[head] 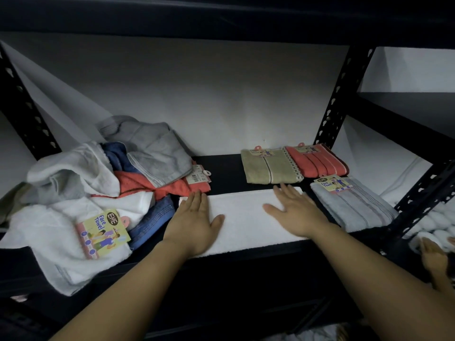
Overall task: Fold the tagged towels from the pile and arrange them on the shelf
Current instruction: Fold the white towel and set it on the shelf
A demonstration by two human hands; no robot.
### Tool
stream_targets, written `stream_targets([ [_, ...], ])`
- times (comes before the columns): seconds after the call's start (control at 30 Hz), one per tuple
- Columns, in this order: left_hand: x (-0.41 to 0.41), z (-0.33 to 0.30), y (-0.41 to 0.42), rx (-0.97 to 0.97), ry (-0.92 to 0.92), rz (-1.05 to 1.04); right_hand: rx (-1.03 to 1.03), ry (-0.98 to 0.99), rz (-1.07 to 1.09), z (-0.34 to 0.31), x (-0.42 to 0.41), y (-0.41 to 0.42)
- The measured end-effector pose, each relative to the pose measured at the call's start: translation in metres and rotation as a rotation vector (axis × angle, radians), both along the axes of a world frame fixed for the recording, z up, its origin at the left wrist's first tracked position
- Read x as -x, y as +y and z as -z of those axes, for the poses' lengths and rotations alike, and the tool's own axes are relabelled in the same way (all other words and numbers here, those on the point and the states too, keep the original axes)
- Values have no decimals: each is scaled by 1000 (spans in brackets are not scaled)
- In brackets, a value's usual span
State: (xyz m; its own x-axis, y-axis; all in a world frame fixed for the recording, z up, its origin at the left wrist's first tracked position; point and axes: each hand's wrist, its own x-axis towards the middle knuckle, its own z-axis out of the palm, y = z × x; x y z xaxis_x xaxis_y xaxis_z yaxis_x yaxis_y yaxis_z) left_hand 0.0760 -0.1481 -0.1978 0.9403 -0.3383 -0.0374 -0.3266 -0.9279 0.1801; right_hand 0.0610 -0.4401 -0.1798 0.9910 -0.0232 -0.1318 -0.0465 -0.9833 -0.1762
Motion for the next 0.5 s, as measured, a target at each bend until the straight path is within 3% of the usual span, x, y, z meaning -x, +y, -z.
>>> stream_targets([
  [0.23, -1, 3, 0, 39, -13, -12, -110, -49, 71, 3, -1, -14],
  [0.33, 3, -1, 0, 149, -48, -33, -205, -249, 149, -4, 11, -12],
  [0.43, 8, -6, -2, 266, -156, -20, -35, -444, 280, -8, 24, -11],
  [0.5, 9, -8, -5, 286, -232, 52, 25, -374, 356, -6, 29, -10],
])
